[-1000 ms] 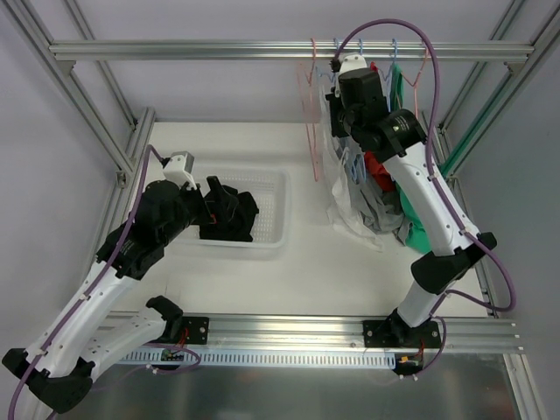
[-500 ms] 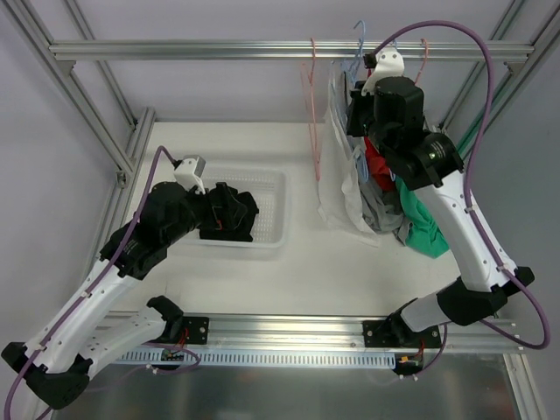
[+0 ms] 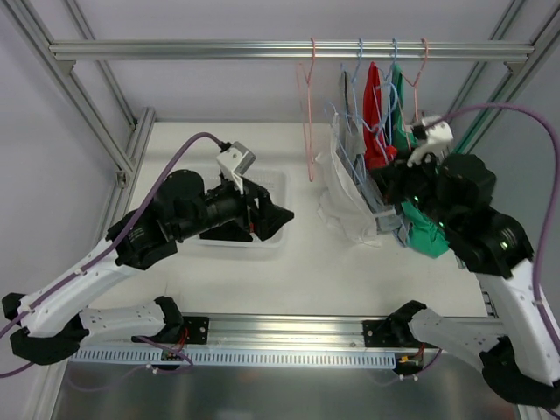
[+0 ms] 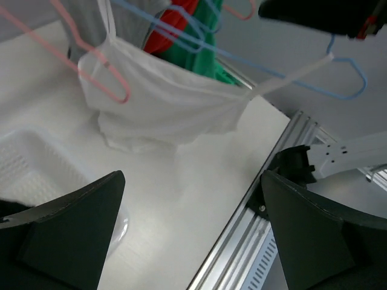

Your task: Remove the tank top from the hanger

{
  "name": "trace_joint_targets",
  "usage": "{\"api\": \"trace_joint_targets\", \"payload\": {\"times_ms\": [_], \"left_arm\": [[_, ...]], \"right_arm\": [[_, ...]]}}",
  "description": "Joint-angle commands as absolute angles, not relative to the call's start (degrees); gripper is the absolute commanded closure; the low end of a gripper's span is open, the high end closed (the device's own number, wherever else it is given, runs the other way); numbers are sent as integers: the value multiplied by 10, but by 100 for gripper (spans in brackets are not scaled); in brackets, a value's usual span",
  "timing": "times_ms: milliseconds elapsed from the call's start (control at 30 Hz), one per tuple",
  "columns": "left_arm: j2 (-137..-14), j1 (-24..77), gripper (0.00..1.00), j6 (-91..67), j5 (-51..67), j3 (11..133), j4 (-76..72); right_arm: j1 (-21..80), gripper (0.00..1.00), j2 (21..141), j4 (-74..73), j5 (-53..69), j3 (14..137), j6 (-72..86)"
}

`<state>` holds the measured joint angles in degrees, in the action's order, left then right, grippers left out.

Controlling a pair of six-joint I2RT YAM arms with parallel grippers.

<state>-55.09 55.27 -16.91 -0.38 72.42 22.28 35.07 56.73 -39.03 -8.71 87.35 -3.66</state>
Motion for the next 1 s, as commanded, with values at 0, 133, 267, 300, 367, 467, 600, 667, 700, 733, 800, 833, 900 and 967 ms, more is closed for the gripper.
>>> {"api": "trace_joint_targets", "payload": {"times_ms": [0, 133, 267, 300, 367, 467, 600, 667, 700, 733, 800, 833, 900, 967], "left_arm": [[-617, 604, 1, -99, 4, 795, 151], [-705, 639, 1, -72, -27, 873, 134], [-775, 658, 1, -67, -36, 925, 108], [-798, 660, 6, -68, -36, 940, 102], [-820, 662, 13, -70, -29, 966, 92], [-856, 663, 27, -75, -6, 994, 79], [-896, 665, 32, -79, 22, 1021, 72], [-903, 666, 36, -80, 26, 1027, 69], [-906, 667, 40, -81, 27, 1027, 69], [-907, 667, 46, -80, 27, 1028, 68], [-909, 667, 57, -79, 19, 1026, 67], [-909, 667, 62, -78, 16, 1024, 66], [-904, 667, 68, -76, 12, 1015, 66], [-899, 667, 71, -75, 12, 1004, 64]], "right_arm": [[352, 100, 454, -466, -6, 852, -39], [351, 100, 351, -573, 49, 850, -31], [352, 100, 302, -634, 34, 887, -24], [352, 100, 298, -646, 29, 909, -25], [352, 100, 294, -671, 24, 928, -23], [352, 100, 291, -688, 30, 948, -20], [353, 100, 287, -691, 30, 956, -16], [353, 100, 287, -692, 31, 961, -15], [353, 100, 287, -691, 33, 962, -15], [353, 100, 288, -691, 37, 963, -15], [353, 100, 293, -691, 39, 967, -15], [354, 100, 294, -691, 37, 968, -16], [353, 100, 296, -691, 34, 968, -18], [354, 100, 299, -691, 32, 969, -18]]}}
